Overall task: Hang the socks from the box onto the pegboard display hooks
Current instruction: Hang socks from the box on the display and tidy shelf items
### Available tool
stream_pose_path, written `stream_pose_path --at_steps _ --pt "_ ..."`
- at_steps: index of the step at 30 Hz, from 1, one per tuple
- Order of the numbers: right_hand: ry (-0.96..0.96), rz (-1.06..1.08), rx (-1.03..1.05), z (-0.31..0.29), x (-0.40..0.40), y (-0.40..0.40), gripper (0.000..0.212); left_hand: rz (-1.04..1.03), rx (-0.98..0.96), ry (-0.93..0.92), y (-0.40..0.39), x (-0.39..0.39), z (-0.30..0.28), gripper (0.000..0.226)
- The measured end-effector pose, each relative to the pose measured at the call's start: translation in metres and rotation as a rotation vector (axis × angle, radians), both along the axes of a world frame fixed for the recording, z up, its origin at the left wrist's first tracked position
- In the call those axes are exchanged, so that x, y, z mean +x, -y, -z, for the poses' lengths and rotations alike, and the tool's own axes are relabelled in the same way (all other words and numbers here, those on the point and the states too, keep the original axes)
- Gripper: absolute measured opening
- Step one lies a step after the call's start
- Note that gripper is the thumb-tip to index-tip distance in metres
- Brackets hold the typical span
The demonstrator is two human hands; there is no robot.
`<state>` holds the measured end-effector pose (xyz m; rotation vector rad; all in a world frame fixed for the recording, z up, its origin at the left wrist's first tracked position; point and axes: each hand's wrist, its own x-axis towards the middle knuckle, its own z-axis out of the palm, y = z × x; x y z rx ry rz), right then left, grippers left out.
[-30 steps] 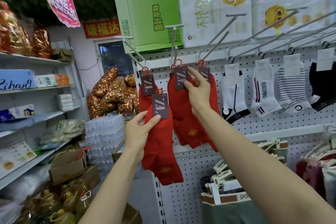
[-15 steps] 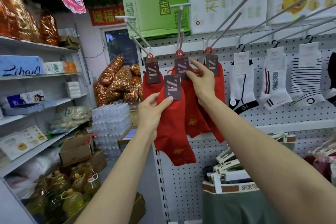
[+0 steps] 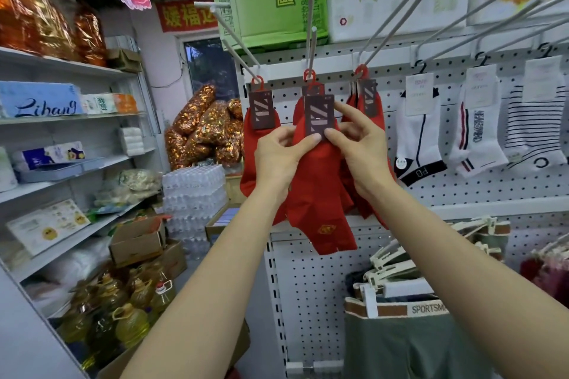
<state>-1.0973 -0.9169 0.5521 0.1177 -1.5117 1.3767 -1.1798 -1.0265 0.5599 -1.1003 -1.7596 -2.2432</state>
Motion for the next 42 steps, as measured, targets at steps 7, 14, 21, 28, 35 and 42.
stream_pose_path --at_steps 7,14,21,28,35,42 --pt "-0.017 0.116 -0.113 -0.017 -0.018 -0.021 0.048 -0.286 -0.057 -0.453 0.004 -0.010 -0.059 0.045" --pt "-0.071 0.194 -0.061 -0.040 -0.051 -0.025 0.049 -0.331 -0.116 -0.725 -0.006 -0.005 -0.078 0.043" --pt "-0.066 0.166 -0.033 -0.036 -0.063 -0.033 0.048 -0.280 -0.108 -0.767 -0.006 -0.008 -0.076 0.049" --pt "-0.043 0.217 0.022 -0.030 -0.065 -0.034 0.046 -0.303 -0.122 -0.786 -0.007 -0.008 -0.075 0.052" --pt "-0.021 0.327 0.145 -0.026 -0.061 -0.034 0.037 -0.308 -0.138 -0.783 -0.008 -0.013 -0.074 0.053" --pt "0.021 0.446 0.224 -0.023 -0.054 -0.033 0.040 -0.377 -0.151 -0.757 -0.004 -0.007 -0.058 0.053"
